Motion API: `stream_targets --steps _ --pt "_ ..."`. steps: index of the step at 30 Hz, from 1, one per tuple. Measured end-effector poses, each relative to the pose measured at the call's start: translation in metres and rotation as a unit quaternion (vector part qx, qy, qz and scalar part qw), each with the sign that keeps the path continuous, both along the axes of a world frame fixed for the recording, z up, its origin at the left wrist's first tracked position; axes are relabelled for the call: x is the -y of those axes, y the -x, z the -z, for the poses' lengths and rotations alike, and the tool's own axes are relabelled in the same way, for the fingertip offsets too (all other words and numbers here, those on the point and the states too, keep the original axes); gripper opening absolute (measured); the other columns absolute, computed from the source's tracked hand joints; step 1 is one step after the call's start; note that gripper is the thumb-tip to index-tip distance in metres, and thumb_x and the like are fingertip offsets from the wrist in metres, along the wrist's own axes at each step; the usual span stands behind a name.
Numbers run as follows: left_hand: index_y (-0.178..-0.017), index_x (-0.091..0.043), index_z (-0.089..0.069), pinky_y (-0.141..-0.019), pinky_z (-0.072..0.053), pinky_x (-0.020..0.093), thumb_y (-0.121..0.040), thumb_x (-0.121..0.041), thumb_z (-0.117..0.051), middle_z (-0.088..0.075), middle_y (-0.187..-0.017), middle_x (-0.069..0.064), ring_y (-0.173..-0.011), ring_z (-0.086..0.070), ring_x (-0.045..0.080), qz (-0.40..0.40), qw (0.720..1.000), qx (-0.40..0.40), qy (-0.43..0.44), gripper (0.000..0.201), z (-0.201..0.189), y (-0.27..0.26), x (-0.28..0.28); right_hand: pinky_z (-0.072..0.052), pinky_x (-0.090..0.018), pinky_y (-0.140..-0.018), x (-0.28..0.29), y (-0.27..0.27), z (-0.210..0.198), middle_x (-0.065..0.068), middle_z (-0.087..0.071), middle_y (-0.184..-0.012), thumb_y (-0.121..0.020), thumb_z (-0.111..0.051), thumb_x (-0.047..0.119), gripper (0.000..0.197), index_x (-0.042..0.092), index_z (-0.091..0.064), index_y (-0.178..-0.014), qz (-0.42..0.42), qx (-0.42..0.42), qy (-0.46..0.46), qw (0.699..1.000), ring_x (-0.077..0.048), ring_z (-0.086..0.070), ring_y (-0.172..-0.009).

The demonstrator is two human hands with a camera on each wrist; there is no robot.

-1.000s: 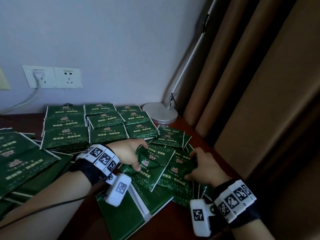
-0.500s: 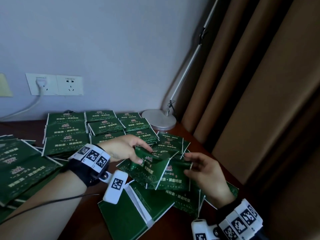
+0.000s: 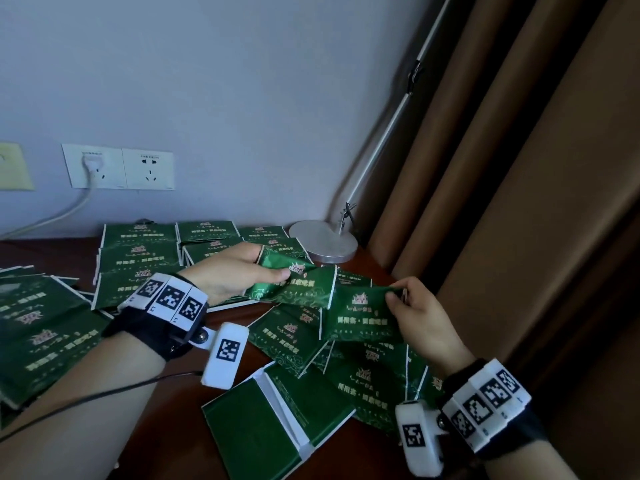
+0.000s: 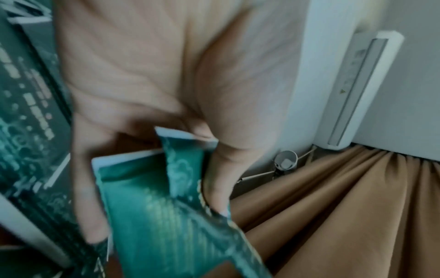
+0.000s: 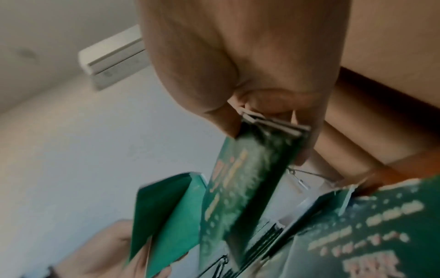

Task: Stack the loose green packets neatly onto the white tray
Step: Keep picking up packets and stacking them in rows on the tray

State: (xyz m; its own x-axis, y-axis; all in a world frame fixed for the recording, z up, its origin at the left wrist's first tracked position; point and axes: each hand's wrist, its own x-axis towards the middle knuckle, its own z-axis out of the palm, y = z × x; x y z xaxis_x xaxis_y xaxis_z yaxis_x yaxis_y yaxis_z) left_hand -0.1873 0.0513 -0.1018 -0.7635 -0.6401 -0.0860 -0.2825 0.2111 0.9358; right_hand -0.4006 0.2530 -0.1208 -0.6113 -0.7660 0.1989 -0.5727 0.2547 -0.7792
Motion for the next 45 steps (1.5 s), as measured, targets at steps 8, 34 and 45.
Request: stream_targets --steps 8,34,45 --pt "-0.112 -0.014 -0.065 -0.060 -0.059 0.033 -0.094 -0.025 -0.067 -0.064 -0.116 -0.003 -0.108 -0.060 0.017 -0.091 0.995 -0.037 -0.021 0.021 0.007 0.008 0.000 -0.040 -0.033 -0.051 0.027 0.008 0.005 -0.014 -0.051 -0.067 -0.103 -0.042 0.013 0.026 0.035 -0.056 -0.100 0.031 0.042 0.090 0.995 -0.018 -0.046 -0.052" --pt "-0.100 -0.032 -0.078 -0.052 -0.056 0.024 -0.097 0.006 -0.048 -0.060 -0.100 0.003 -0.053 -0.051 0.006 -0.040 0.971 -0.096 0.217 0.049 0.014 0.006 0.003 -0.047 -0.050 -0.090 0.121 0.009 0.014 -0.018 -0.074 -0.099 -0.095 -0.056 0.003 0.033 0.026 -0.080 -0.093 -0.049 0.211 0.200 0.956 -0.036 -0.062 -0.081" --pt "-0.097 -0.042 -0.078 -0.086 -0.040 0.037 -0.099 -0.002 -0.053 -0.077 -0.100 0.003 -0.093 -0.056 0.021 -0.118 0.968 -0.174 0.140 0.047 0.017 0.013 0.010 -0.050 -0.037 -0.078 0.117 -0.020 0.015 -0.011 -0.075 -0.083 -0.083 -0.076 0.012 0.010 0.010 -0.075 -0.074 -0.206 0.257 0.164 0.930 -0.025 -0.066 -0.076"
